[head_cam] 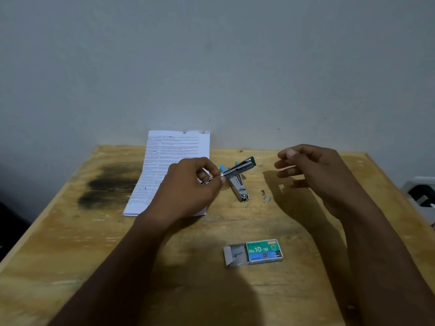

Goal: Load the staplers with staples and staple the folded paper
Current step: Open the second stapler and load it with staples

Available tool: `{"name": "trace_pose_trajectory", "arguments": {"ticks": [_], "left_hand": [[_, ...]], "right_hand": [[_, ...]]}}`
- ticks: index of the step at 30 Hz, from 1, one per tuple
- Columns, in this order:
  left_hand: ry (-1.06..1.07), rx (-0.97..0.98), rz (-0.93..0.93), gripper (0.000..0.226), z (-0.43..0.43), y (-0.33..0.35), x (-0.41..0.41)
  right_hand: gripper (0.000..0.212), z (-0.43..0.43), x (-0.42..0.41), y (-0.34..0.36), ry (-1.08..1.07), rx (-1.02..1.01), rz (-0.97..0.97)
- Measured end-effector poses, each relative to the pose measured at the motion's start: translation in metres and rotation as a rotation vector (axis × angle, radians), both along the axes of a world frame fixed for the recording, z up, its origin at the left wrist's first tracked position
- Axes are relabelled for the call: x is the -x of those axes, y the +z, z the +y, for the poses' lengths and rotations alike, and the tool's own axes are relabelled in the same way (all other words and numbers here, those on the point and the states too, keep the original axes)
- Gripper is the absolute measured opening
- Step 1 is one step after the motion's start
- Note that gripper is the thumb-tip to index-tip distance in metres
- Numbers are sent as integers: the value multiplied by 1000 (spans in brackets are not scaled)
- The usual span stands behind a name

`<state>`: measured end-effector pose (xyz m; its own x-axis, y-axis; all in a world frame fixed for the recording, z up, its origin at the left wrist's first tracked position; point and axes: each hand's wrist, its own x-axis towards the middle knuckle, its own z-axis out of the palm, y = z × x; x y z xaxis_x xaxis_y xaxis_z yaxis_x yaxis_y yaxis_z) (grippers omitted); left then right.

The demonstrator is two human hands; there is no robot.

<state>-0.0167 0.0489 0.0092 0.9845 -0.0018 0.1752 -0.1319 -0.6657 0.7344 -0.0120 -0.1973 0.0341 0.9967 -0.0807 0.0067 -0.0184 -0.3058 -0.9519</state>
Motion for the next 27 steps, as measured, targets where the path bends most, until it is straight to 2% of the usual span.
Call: {"name": "trace_pose_trajectory", "arguments": {"ticks": [2,7,10,14,20,25,27], "left_hand": [[-34,-11,19,11,0,2,1],[-150,-7,139,13,1,2,1],[-213,5,228,13,4,7,3],[-305,80,337,14,11,11,4],[-387,134,394,24,16,11,5],[-382,70,340,21,17,7,5],[-346,54,313,12,18,6,4]], "right_hand": [[17,1,1,1,2,-5,-81],[29,17,7,-3,320,127,-76],[19,22,5,-7,363,245,-68],[30,23,5,-10,427,368,-60],[7,28,4,-14,405,434,-78],[8,29,2,-18,362,469,-81],[10,30,3,-16,358,492,-121]]}}
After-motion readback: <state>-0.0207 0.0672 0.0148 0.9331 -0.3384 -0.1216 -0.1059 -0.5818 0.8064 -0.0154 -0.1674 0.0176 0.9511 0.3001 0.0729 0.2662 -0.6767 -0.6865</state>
